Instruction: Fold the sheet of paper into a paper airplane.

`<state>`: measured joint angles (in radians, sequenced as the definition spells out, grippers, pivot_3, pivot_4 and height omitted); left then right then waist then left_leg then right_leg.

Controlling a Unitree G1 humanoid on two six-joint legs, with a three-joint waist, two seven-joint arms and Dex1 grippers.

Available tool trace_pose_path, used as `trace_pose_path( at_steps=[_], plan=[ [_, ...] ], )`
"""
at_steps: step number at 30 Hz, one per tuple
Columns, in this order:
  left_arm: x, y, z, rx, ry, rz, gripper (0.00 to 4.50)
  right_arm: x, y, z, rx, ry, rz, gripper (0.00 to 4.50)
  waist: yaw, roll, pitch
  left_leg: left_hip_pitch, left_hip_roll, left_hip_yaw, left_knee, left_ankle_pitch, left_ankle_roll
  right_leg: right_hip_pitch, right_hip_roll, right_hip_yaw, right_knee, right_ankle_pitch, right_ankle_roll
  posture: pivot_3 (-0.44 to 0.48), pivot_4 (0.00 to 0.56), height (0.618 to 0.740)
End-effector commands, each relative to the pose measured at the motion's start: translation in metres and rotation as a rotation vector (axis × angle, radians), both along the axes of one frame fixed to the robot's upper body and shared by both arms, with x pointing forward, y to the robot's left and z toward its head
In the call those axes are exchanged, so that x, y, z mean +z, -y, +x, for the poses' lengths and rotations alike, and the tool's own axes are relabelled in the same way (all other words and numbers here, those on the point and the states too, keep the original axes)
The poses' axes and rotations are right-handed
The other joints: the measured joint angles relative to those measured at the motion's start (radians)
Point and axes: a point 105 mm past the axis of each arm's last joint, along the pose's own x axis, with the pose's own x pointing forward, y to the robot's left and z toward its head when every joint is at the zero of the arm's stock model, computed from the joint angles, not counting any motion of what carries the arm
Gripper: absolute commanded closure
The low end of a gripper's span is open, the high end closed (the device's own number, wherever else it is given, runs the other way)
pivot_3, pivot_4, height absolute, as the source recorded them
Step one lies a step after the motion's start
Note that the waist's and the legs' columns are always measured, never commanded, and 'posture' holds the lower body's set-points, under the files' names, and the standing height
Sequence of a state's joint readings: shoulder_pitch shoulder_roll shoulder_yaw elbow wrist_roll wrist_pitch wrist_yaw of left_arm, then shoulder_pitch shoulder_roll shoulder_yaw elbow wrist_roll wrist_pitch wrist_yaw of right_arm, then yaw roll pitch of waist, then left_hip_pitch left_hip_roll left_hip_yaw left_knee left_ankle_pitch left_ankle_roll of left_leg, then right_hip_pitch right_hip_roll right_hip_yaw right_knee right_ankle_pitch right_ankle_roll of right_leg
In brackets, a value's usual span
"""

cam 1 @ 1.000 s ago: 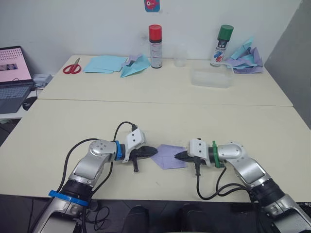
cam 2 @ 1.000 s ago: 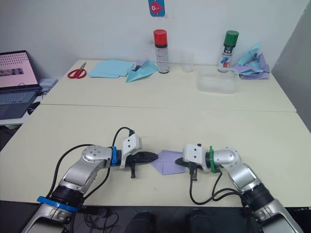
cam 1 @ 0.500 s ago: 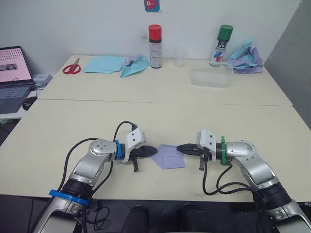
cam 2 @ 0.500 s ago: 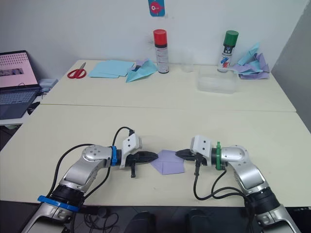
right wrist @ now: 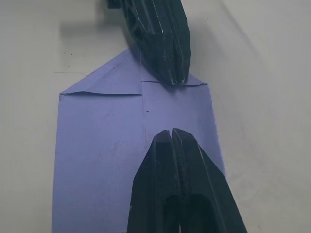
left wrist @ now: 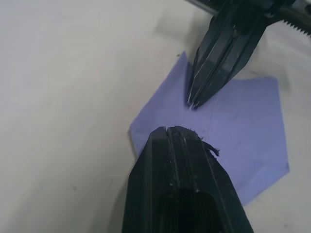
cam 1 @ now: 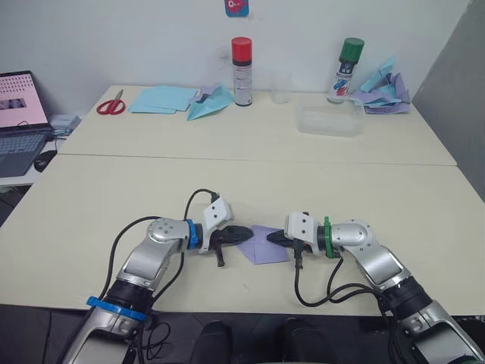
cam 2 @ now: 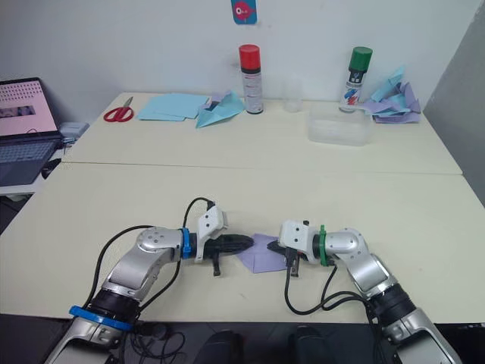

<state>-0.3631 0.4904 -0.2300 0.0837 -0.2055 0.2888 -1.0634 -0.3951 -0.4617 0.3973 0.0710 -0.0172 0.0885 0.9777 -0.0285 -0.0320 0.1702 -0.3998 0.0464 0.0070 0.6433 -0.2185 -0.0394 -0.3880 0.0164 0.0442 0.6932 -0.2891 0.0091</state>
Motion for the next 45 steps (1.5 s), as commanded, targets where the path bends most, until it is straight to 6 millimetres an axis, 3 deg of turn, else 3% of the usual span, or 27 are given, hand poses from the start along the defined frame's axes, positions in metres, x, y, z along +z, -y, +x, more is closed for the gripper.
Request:
trace_pose_path(
  at_steps=[1,5,9,16,23,26,32,39,45],
  plan=[
    [0.002,0.008,-0.003,-0.014,0.021,0.003,4.50,-0.014,0.011,0.000,-0.016,-0.041,-0.071,4.49,0.000,0.000,0.000,0.000,0.000,0.000,0.000,0.000,0.000,0.000,0.000,0.000,0.000,0.000,0.000,0.000,0.150,0.740],
    [-0.014,0.000,-0.005,0.001,-0.003,0.069,4.50,-0.014,0.012,-0.001,-0.016,-0.046,-0.073,4.49,0.000,0.000,0.000,0.000,0.000,0.000,-0.001,0.000,0.000,0.000,0.000,0.000,-0.002,0.000,0.000,0.000,0.150,0.740],
    [-0.029,-0.027,-0.006,0.059,-0.008,0.155,4.50,-0.013,0.013,0.000,-0.019,-0.045,-0.073,4.49,-0.001,0.000,0.000,0.000,0.000,-0.001,-0.002,0.000,0.000,0.001,0.000,0.000,-0.003,0.000,0.000,0.000,0.150,0.740],
    [-0.027,-0.065,-0.012,0.159,-0.010,0.184,4.50,-0.011,0.013,-0.001,-0.015,-0.040,-0.074,4.49,-0.002,0.001,-0.001,0.002,0.002,-0.002,-0.004,0.000,0.000,0.001,-0.002,0.001,-0.004,0.000,-0.001,0.000,0.150,0.740],
    [0.022,-0.044,0.005,0.163,0.075,0.000,4.50,-0.009,0.014,0.000,-0.001,-0.033,-0.072,4.49,-0.002,0.000,0.000,0.001,0.001,-0.002,-0.005,0.000,0.000,0.001,-0.002,0.000,-0.005,0.000,0.000,0.000,0.150,0.740],
    [0.034,-0.032,0.002,0.116,0.082,-0.050,4.50,-0.008,0.014,0.000,0.005,-0.029,-0.070,4.49,-0.002,-0.001,0.001,0.000,0.001,-0.002,-0.005,0.000,0.000,0.000,-0.002,-0.001,-0.006,0.000,0.000,0.000,0.150,0.740],
    [0.013,-0.018,-0.007,0.048,0.061,0.013,4.50,-0.008,0.012,0.001,0.006,-0.020,-0.066,4.49,-0.001,-0.001,0.001,0.000,0.001,-0.002,-0.009,0.000,0.000,0.000,-0.001,0.000,-0.012,0.000,0.001,0.000,0.150,0.740],
    [-0.021,-0.023,-0.012,0.022,0.010,0.127,4.50,0.008,0.010,-0.002,0.036,0.030,-0.006,4.49,-0.001,-0.001,0.001,0.000,0.001,-0.002,-0.012,0.000,0.000,0.000,-0.002,0.000,-0.013,0.000,0.000,0.000,0.150,0.740],
    [-0.030,-0.029,-0.012,0.013,0.005,0.162,4.50,0.029,0.018,0.000,0.049,0.116,0.020,2.53,-0.001,-0.001,0.001,0.000,0.001,-0.001,-0.012,0.000,0.000,0.000,-0.002,0.000,-0.013,0.000,0.000,0.000,0.150,0.740]
  ],
)
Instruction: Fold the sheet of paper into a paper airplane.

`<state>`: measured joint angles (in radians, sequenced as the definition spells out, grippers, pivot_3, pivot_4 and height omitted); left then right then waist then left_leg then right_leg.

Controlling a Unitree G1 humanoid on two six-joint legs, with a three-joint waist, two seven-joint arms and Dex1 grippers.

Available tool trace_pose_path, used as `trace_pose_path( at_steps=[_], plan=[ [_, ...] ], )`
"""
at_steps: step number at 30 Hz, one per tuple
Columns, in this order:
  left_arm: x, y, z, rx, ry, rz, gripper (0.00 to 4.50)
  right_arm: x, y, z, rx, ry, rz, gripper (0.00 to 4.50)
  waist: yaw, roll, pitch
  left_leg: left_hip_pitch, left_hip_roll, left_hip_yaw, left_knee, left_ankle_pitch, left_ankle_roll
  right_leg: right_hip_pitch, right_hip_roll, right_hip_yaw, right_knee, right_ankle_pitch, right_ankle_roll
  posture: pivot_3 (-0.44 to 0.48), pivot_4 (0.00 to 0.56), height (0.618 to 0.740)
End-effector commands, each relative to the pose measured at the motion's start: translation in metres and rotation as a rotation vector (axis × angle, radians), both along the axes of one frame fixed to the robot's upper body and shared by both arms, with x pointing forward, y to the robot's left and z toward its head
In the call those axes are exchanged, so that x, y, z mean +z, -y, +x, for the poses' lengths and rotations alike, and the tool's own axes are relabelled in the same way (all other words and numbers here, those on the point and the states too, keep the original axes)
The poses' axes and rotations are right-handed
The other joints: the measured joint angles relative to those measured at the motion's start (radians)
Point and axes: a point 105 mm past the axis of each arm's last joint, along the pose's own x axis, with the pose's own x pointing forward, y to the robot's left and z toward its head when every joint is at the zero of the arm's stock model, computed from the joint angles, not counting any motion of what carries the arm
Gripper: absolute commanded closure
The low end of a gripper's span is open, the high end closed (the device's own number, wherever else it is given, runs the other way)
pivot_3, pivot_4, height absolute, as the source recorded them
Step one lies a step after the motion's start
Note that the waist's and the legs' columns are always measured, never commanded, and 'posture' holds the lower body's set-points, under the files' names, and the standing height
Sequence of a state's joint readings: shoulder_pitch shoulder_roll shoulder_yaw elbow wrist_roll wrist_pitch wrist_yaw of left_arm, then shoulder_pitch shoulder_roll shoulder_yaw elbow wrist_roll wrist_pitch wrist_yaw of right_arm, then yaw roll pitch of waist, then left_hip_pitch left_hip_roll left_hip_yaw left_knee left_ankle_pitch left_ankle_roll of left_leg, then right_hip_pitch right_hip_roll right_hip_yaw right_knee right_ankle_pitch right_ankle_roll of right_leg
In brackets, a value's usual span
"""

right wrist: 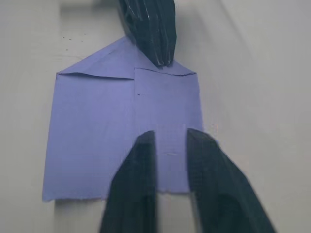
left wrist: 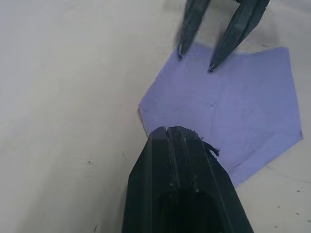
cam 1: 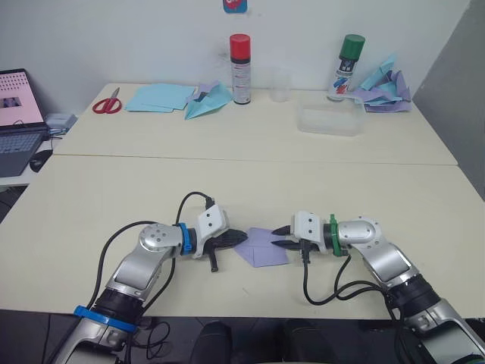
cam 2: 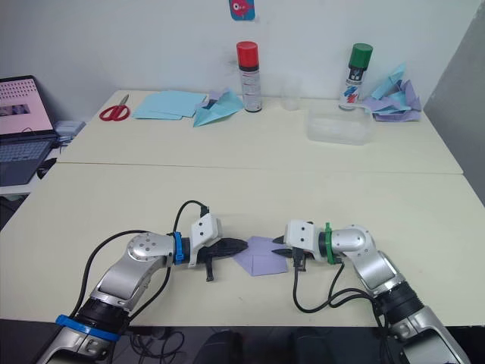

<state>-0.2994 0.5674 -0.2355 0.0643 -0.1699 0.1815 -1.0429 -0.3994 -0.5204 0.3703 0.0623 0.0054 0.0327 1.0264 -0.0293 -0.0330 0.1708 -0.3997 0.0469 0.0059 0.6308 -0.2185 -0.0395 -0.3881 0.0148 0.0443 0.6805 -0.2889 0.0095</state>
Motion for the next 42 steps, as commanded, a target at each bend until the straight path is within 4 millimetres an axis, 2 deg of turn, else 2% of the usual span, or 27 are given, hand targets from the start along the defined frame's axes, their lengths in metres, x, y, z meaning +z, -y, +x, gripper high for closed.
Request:
trace_pose_path(
  at_steps=[1,3,6,9,16,19,25,28,32,36,39,42],
  plan=[
    [-0.022,-0.010,-0.004,0.012,-0.066,0.075,4.50,0.023,0.007,0.002,0.004,0.085,0.053,2.15,0.000,0.000,0.000,0.000,0.000,0.000,0.000,0.000,0.000,0.000,0.000,0.000,0.000,0.000,0.000,0.000,0.150,0.740],
    [-0.021,-0.011,-0.003,0.015,-0.064,0.074,4.50,0.027,0.012,0.004,-0.057,0.024,0.100,1.49,0.000,0.000,0.000,0.000,0.000,0.000,0.000,0.000,0.000,0.000,0.000,0.000,0.000,0.000,0.000,0.000,0.150,0.740],
    [-0.021,-0.012,-0.001,0.018,-0.063,0.071,4.50,0.023,0.015,0.007,-0.164,-0.142,0.153,1.49,0.000,0.000,0.000,0.000,0.000,0.000,0.000,0.000,0.000,0.000,0.000,0.000,0.000,0.000,0.000,0.000,0.150,0.740],
    [-0.020,-0.012,0.000,0.017,-0.062,0.069,4.50,0.017,0.009,0.008,-0.222,-0.279,0.190,1.49,0.000,0.000,0.000,0.000,0.001,-0.001,0.000,0.000,0.000,0.000,0.000,0.000,0.000,0.000,0.000,0.000,0.150,0.740],
    [-0.015,-0.013,0.002,0.011,-0.053,0.061,4.50,0.003,-0.005,0.011,-0.266,-0.428,0.186,1.49,-0.001,0.000,0.000,0.000,0.000,-0.001,0.000,0.000,0.000,0.000,0.000,0.000,0.000,0.000,0.000,0.000,0.150,0.740],
    [-0.011,-0.013,0.004,0.016,-0.037,0.052,4.50,0.006,-0.010,0.006,-0.237,-0.476,0.217,2.32,-0.001,0.000,0.000,0.000,0.000,-0.001,0.000,0.000,0.000,0.000,0.000,0.000,0.000,0.000,0.000,0.000,0.150,0.740],
    [-0.004,-0.013,0.005,0.022,-0.014,0.028,4.50,0.008,-0.012,0.003,-0.219,-0.483,0.218,4.45,-0.001,0.000,0.000,0.000,0.000,-0.001,-0.001,0.000,0.000,0.000,0.000,-0.001,0.000,0.000,0.000,0.000,0.150,0.740],
    [0.013,-0.009,0.008,0.024,0.017,-0.048,4.50,0.009,-0.013,0.003,-0.218,-0.491,0.233,4.45,-0.001,0.000,0.000,0.000,0.000,-0.001,-0.001,0.000,0.000,-0.001,0.000,-0.001,0.000,0.000,0.000,0.000,0.150,0.740],
    [0.049,-0.012,0.006,0.022,-0.023,-0.200,3.54,0.012,-0.015,0.002,-0.219,-0.511,0.260,4.50,-0.003,-0.001,0.003,-0.001,0.001,-0.001,-0.001,0.000,0.000,-0.002,0.001,-0.001,0.000,0.000,0.000,0.000,0.150,0.740],
    [0.080,-0.030,-0.008,-0.002,-0.057,-0.235,2.18,0.024,-0.012,0.012,-0.245,-0.481,0.297,4.50,-0.004,-0.002,0.005,-0.002,0.001,-0.001,-0.002,0.000,0.000,-0.002,0.001,-0.001,0.000,0.000,0.000,0.000,0.150,0.740],
    [0.095,-0.054,-0.018,0.008,-0.064,-0.178,1.19,0.049,-0.005,0.028,-0.234,-0.370,0.336,4.50,-0.011,0.000,0.008,-0.002,0.001,-0.001,-0.002,0.000,0.000,-0.003,0.001,-0.001,0.000,-0.001,0.000,0.000,0.150,0.740],
    [0.109,-0.071,-0.020,0.059,-0.041,-0.139,0.21,0.078,0.003,0.045,-0.232,-0.235,0.375,4.50,-0.012,0.001,0.010,-0.002,0.001,-0.001,-0.002,0.000,0.000,-0.003,0.001,-0.001,0.000,-0.001,0.000,0.000,0.150,0.740]
  ],
)
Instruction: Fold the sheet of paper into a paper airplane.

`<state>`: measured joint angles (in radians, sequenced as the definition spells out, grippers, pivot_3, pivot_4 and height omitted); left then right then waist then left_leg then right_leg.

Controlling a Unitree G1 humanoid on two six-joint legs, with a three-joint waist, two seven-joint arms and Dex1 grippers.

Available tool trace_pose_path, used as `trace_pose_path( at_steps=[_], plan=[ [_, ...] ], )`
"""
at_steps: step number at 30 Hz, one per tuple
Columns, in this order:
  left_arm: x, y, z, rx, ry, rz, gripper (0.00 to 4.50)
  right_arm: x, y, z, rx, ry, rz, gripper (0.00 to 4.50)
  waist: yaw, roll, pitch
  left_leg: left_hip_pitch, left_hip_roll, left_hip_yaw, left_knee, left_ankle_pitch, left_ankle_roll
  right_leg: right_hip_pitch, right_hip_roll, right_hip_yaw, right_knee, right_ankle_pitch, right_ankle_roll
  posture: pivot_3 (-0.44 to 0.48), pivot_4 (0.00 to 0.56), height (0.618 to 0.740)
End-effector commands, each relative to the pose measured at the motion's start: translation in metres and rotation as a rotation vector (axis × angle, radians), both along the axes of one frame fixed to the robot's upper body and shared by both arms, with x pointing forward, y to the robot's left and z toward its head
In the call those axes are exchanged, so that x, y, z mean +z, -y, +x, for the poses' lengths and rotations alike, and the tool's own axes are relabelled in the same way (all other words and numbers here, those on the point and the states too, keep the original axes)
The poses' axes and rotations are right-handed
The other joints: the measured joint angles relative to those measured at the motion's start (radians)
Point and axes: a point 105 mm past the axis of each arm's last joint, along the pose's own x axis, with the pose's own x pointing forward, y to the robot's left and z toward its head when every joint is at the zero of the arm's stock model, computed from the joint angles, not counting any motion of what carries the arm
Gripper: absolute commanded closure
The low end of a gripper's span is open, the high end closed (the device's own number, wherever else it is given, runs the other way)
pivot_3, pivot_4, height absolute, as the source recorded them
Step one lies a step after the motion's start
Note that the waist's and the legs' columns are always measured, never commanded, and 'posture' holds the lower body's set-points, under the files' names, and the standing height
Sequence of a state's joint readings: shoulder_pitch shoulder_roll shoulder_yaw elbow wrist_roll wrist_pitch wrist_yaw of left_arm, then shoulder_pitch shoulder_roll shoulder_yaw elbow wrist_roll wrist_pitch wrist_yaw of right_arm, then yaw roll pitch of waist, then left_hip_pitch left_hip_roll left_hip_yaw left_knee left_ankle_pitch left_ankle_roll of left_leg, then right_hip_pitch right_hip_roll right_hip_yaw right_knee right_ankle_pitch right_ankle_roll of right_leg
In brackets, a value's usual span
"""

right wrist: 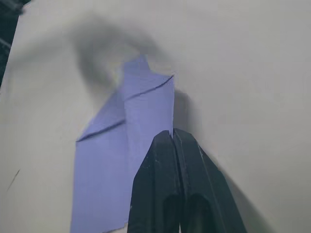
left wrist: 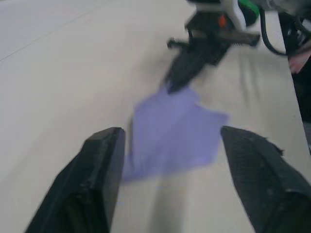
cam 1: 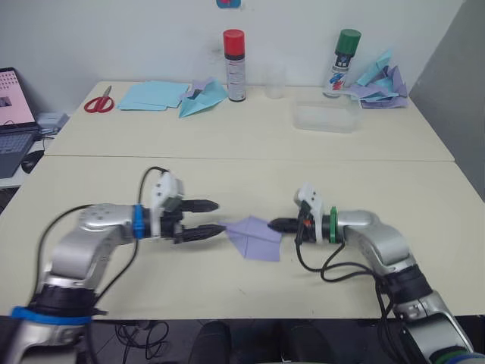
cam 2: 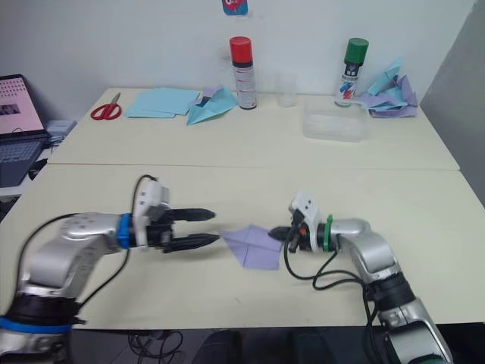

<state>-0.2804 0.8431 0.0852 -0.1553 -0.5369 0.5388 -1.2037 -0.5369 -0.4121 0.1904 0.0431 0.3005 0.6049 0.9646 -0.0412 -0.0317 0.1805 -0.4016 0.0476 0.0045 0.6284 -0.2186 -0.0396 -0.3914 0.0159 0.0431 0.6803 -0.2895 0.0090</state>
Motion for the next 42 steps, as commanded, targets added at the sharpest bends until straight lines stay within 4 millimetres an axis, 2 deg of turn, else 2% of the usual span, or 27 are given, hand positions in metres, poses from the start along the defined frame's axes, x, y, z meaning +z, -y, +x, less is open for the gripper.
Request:
trace_pose_path(
  at_steps=[1,4,6,8,12,16,19,22,28,29,32,36,42],
  plan=[
    [0.022,-0.011,-0.003,0.029,0.051,0.008,0.02,0.045,0.007,0.017,0.000,0.214,0.049,4.50,0.001,0.000,0.001,0.000,0.000,0.000,0.000,0.000,0.000,0.000,0.000,0.000,0.000,0.000,0.000,0.000,0.150,0.740],
    [0.028,-0.020,0.003,0.109,0.093,0.018,0.02,0.068,0.007,0.021,0.033,0.389,0.045,4.50,0.007,0.000,0.001,0.000,0.000,0.000,0.000,0.000,0.000,0.000,0.000,0.000,0.000,-0.001,0.001,0.000,0.150,0.740],
    [0.030,-0.022,0.001,0.130,0.077,-0.002,0.02,0.078,0.001,0.013,0.118,0.627,-0.017,4.50,0.009,0.000,0.001,-0.001,0.000,0.001,0.000,0.000,0.000,0.000,-0.001,0.000,-0.001,-0.001,0.002,0.000,0.150,0.740],
    [0.030,-0.021,-0.003,0.132,0.062,-0.012,0.02,0.068,-0.007,-0.003,0.232,0.816,-0.098,4.50,0.009,0.000,0.001,-0.002,0.000,0.001,0.000,0.000,0.000,-0.001,-0.001,0.001,-0.001,-0.002,0.002,0.000,0.150,0.740],
    [0.027,-0.017,-0.006,0.132,0.054,-0.015,0.02,0.021,-0.011,-0.035,0.499,1.113,-0.281,4.50,0.009,0.000,0.001,-0.002,0.000,0.001,-0.001,-0.001,-0.001,-0.001,-0.002,0.000,-0.001,-0.003,0.003,0.000,0.150,0.740],
    [0.026,-0.016,-0.007,0.129,0.051,-0.013,0.02,-0.004,0.002,-0.048,0.524,1.084,-0.301,4.50,0.009,0.000,0.001,-0.002,0.000,0.001,0.000,-0.001,-0.001,-0.001,-0.003,0.001,0.000,-0.002,0.003,0.000,0.150,0.740],
    [0.023,-0.013,-0.009,0.113,0.041,-0.011,0.00,-0.011,0.008,-0.059,0.543,0.963,-0.284,3.92,0.010,0.000,0.001,-0.001,0.000,0.001,0.000,-0.001,-0.001,0.000,-0.003,0.001,0.000,-0.002,0.003,0.000,0.150,0.740],
    [0.018,-0.009,-0.009,0.098,0.038,-0.001,0.00,-0.012,0.012,-0.065,0.556,0.894,-0.278,2.78,0.009,0.000,0.001,0.002,0.000,0.001,0.000,-0.001,-0.001,0.002,-0.003,0.001,0.001,-0.003,0.002,0.000,0.150,0.740],
    [-0.001,0.012,0.017,0.144,0.142,0.041,0.00,0.009,0.023,-0.070,0.495,0.777,-0.189,0.60,0.017,0.000,0.001,0.002,0.000,0.000,0.001,-0.001,-0.001,0.003,-0.003,0.001,0.001,-0.002,0.001,0.000,0.150,0.740],
    [-0.004,0.017,0.020,0.147,0.151,0.035,0.00,0.012,0.024,-0.068,0.468,0.772,-0.181,0.60,0.017,-0.001,0.001,0.001,0.000,0.000,0.002,-0.001,-0.001,0.003,-0.003,0.000,0.001,-0.002,0.001,0.000,0.150,0.740],
    [-0.019,0.032,0.025,0.148,0.149,0.023,0.64,0.020,0.027,-0.051,0.340,0.742,-0.158,0.55,0.016,-0.001,0.001,0.001,-0.001,0.001,0.002,-0.001,-0.001,0.003,-0.003,0.001,0.001,-0.002,0.002,0.000,0.150,0.740],
    [-0.040,0.052,0.020,0.113,0.102,0.012,1.99,0.023,0.030,-0.026,0.161,0.677,-0.130,0.55,0.011,-0.001,0.001,0.001,0.000,0.001,0.001,-0.001,-0.001,0.003,-0.003,0.001,0.001,-0.002,0.002,0.000,0.150,0.740],
    [-0.058,0.069,0.009,0.077,0.058,0.030,3.96,0.029,0.025,-0.007,0.005,0.565,-0.068,0.55,0.012,-0.001,0.001,0.001,0.000,0.000,0.001,-0.001,-0.001,0.002,-0.002,0.000,0.001,-0.002,0.002,0.000,0.150,0.740]
  ],
)
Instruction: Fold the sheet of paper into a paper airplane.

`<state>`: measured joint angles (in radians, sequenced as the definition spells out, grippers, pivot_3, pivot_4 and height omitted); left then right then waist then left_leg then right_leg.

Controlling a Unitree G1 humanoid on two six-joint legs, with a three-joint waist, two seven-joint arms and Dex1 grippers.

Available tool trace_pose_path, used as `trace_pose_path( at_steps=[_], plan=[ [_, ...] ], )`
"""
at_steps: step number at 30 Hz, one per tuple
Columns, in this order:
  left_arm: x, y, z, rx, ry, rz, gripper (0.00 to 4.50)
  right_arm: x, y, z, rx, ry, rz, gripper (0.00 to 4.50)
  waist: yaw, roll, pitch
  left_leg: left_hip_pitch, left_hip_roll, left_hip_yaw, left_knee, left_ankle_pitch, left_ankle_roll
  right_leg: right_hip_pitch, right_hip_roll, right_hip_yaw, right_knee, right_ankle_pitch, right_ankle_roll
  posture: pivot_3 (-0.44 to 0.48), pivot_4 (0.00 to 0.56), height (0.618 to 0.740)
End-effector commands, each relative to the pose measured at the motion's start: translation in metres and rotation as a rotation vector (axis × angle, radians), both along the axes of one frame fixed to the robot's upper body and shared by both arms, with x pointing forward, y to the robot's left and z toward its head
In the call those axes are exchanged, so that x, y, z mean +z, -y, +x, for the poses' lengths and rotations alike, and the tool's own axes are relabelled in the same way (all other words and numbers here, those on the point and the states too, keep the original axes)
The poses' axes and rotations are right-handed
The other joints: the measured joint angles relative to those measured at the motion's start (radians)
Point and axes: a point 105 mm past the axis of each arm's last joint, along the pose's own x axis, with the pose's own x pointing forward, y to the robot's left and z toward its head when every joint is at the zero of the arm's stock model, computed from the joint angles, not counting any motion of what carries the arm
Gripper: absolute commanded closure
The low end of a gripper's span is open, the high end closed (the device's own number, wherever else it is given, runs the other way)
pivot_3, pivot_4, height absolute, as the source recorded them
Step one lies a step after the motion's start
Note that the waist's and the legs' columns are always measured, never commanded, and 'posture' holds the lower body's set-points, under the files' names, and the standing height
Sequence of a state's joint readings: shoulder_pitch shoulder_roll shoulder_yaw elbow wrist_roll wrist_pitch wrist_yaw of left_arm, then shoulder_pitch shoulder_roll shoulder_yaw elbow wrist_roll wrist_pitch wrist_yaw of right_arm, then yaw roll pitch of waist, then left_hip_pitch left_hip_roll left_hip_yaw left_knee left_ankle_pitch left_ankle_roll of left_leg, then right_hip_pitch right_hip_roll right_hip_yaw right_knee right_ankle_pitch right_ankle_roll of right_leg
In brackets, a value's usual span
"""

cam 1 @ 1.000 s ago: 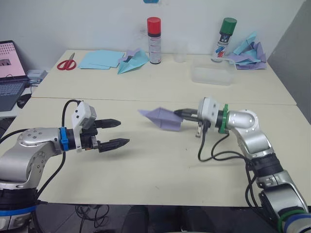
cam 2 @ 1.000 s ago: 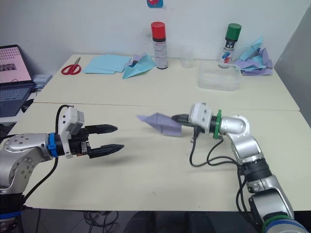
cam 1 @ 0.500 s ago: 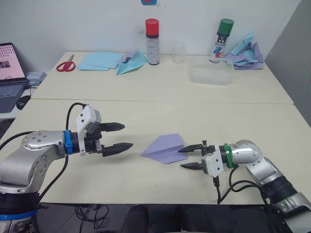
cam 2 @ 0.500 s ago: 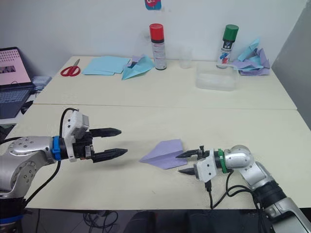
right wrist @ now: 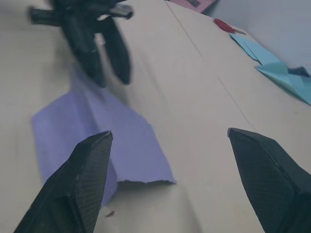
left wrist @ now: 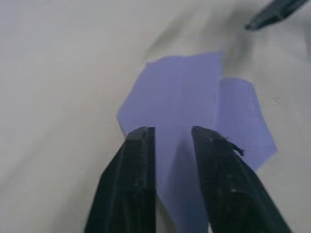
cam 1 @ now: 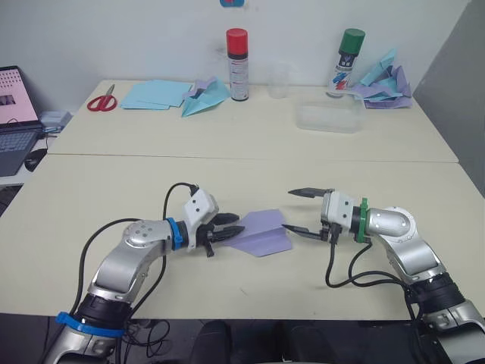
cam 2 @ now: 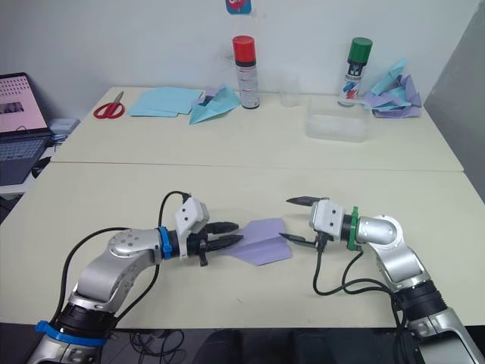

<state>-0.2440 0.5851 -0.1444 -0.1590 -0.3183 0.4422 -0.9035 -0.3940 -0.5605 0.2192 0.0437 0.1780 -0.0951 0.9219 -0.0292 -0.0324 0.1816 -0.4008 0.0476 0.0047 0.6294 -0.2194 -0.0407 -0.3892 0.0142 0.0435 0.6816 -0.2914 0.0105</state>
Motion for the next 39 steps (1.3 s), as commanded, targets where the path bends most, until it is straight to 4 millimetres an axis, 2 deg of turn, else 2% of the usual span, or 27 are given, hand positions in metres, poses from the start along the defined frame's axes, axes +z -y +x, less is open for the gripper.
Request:
trace_pose_path(
  at_steps=[1,2,8,12,16,21,24,30,32,37,39],
  plan=[
    [0.002,0.010,-0.007,-0.039,0.019,0.011,4.23,0.017,-0.005,0.008,-0.053,-0.012,0.070,0.55,-0.001,0.000,0.000,0.000,0.000,0.000,0.000,0.000,0.000,0.000,0.000,0.000,0.000,0.000,0.000,0.000,0.150,0.740],
    [-0.002,0.012,-0.012,-0.061,0.006,0.020,4.48,0.019,-0.010,0.008,-0.047,-0.030,0.084,0.55,-0.001,0.000,0.000,0.000,0.000,0.000,0.000,0.000,0.000,0.000,0.000,0.001,0.000,0.000,0.000,0.000,0.150,0.740],
    [-0.015,0.023,-0.030,-0.150,-0.034,0.048,4.48,0.013,-0.026,0.000,0.003,-0.076,0.066,0.55,0.000,0.000,0.000,0.000,-0.001,0.000,0.000,0.000,0.000,0.000,0.000,0.001,0.000,0.000,0.000,0.000,0.150,0.740],
    [-0.025,0.020,-0.032,-0.174,-0.010,0.121,4.48,0.006,-0.030,-0.008,0.045,-0.109,0.043,0.55,0.000,0.000,0.000,0.000,-0.001,0.000,0.000,0.000,0.000,0.000,0.000,0.001,0.000,0.000,0.000,0.000,0.150,0.740],
    [-0.035,0.014,-0.028,-0.183,0.028,0.198,4.48,-0.002,-0.034,-0.025,0.135,-0.179,0.020,0.55,0.000,0.000,0.000,0.000,-0.001,0.000,0.000,0.000,0.000,0.000,0.000,0.000,0.000,0.000,0.000,0.000,0.150,0.740],
    [-0.041,0.010,-0.025,-0.181,0.028,0.220,4.48,-0.017,-0.043,-0.026,0.143,-0.232,-0.001,0.55,0.000,0.000,-0.001,0.001,-0.001,0.000,0.001,0.000,0.000,0.001,0.000,0.000,0.000,0.000,0.000,0.000,0.150,0.740],
    [-0.039,0.009,-0.023,-0.168,0.020,0.189,4.50,-0.025,-0.044,-0.025,0.142,-0.249,-0.012,1.49,0.000,0.000,-0.001,0.002,-0.001,0.000,0.001,0.000,0.000,0.001,0.000,0.000,0.000,0.000,0.001,0.000,0.150,0.740],
    [-0.036,0.005,-0.022,-0.122,-0.017,0.134,4.50,-0.043,-0.039,-0.031,0.155,-0.326,-0.045,3.84,0.000,0.000,-0.001,0.001,-0.001,0.000,0.001,0.000,0.000,0.001,0.000,0.000,0.000,0.000,0.001,0.000,0.150,0.740],
    [-0.036,0.004,-0.022,-0.116,-0.020,0.134,4.50,-0.046,-0.038,-0.033,0.153,-0.358,-0.042,4.48,0.000,0.000,-0.001,0.001,-0.001,0.000,0.001,0.000,0.000,0.001,0.000,0.000,0.000,0.000,0.001,0.000,0.150,0.740],
    [-0.032,0.007,-0.021,-0.083,-0.042,0.070,4.50,-0.058,-0.034,-0.036,0.144,-0.415,-0.071,4.48,0.000,0.000,-0.001,0.001,0.000,0.000,0.001,0.000,0.000,0.001,0.000,0.000,0.000,0.000,0.001,0.000,0.150,0.740],
    [-0.023,0.009,-0.018,-0.055,-0.045,0.007,4.50,-0.063,-0.031,-0.037,0.142,-0.419,-0.100,4.48,0.000,0.000,-0.001,0.001,0.000,0.000,0.001,0.000,0.000,0.001,0.000,0.000,0.000,0.000,0.001,0.000,0.150,0.740]
  ],
)
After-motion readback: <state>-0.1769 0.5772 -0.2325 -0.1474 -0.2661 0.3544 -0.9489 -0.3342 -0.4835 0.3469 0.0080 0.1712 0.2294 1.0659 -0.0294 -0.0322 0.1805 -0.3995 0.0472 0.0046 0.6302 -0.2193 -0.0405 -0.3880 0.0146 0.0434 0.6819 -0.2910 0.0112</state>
